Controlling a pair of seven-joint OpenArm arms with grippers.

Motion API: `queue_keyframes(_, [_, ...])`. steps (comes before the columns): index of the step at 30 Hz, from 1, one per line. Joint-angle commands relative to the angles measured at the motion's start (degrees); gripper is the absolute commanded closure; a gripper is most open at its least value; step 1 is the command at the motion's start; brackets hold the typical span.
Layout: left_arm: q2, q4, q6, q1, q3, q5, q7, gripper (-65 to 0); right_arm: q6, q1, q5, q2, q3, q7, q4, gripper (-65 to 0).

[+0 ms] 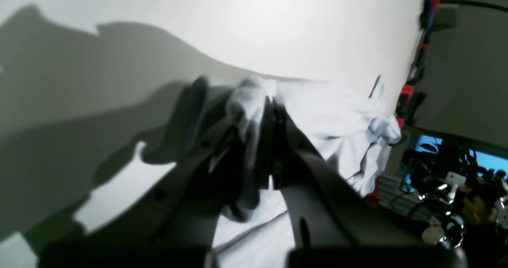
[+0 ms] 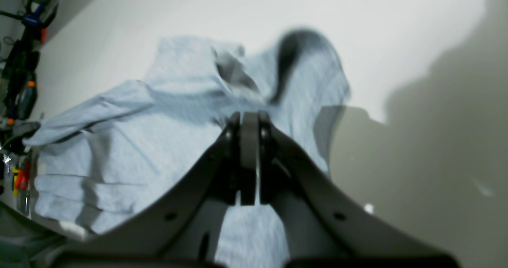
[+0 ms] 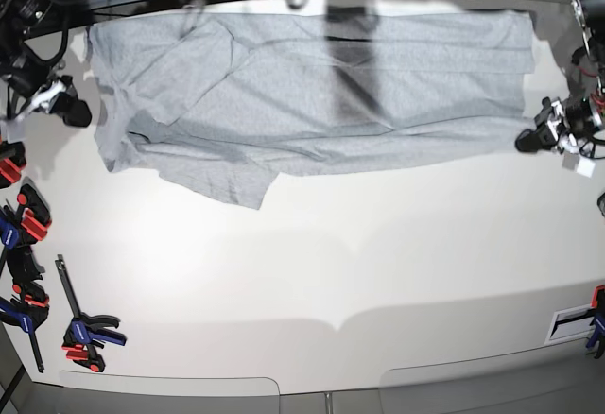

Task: Fold the T-shirt properly
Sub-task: 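Lift the hem with both grippers and fold it toward the shoulders, then grasp the folded edge near the sleeve with the right gripper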

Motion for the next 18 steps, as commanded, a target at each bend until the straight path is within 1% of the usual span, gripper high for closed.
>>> queue_keyframes(1, [-1.79, 0.68, -0.47, -0.55, -0.33, -1.23, 0.46, 0.0, 0.47, 0.02, 1.68, 1.01, 0.83, 1.16, 1.07, 0.0])
queue_keyframes(4, [-1.75, 0.74, -0.47, 0.74, -0.35, -1.23, 0.96, 0.0, 0.47, -1.55, 1.77, 0.35, 1.09, 1.16, 1.07, 0.0])
queue_keyframes(8, [-1.75, 0.94, -0.47, 0.83, -0.35, -1.23, 0.39, 0.0, 0.47, -2.14, 4.35, 0.13, 1.09, 1.16, 1.07, 0.0])
queue_keyframes(11, [-1.75, 1.81, -0.47, 0.83, -0.35, -1.23, -0.17, 0.0, 0.47, -1.20, 4.70, 0.13, 1.07, 2.71, 1.07, 0.0])
queue_keyframes(15, [-1.75, 3.87, -0.47, 0.83, -0.35, -1.23, -0.63, 0.0, 0.47, 1.88, 5.57, 0.13, -0.26, 2.64, 1.07, -0.5])
queue_keyframes(17, [-1.75, 5.03, -0.47, 0.81, -0.35, -1.23, -0.76, 0.0, 0.47, 3.45, 6.67, 0.13, -2.21, 2.89, 1.07, -20.4])
queue_keyframes(18, [-1.75, 5.60, -0.47, 0.81, -0.35, -1.23, -0.85, 0.0, 0.47, 4.28, 6.84, 0.07, -3.43, 2.93, 1.07, -27.7])
